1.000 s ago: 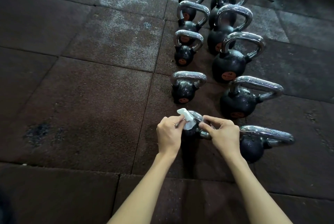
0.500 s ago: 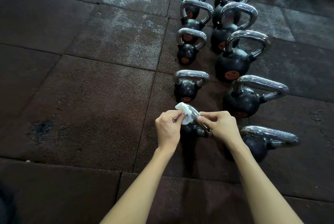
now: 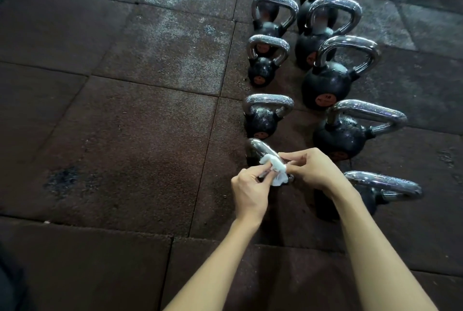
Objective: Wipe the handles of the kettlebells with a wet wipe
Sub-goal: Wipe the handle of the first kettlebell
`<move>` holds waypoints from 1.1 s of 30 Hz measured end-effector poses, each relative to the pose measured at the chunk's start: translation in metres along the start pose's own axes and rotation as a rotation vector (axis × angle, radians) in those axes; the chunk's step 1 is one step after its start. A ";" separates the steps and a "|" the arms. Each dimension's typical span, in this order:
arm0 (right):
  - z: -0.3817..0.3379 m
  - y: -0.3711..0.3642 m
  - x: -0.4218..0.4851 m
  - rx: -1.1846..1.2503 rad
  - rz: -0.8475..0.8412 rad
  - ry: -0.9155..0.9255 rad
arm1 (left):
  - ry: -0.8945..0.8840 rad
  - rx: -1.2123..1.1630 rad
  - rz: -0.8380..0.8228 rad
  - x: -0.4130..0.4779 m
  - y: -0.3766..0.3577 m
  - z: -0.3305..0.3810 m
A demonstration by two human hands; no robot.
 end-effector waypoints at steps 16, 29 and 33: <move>0.018 0.005 0.004 0.025 -0.077 -0.056 | -0.073 0.029 0.007 -0.032 -0.019 -0.003; 0.021 0.003 0.004 0.013 -0.026 -0.083 | -0.046 0.103 -0.028 -0.038 -0.033 -0.029; 0.015 0.003 -0.006 -0.046 0.001 -0.047 | 0.074 0.099 -0.101 -0.029 -0.027 -0.038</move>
Point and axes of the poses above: each hand's wrist, its own x-axis towards the middle knuckle, its own y-axis out of the back of the hand, z = x × y, the point moved 5 cm from there along x, towards the middle knuckle, and after that the axes turned 4 degrees about -y, right-handed, at the moved point
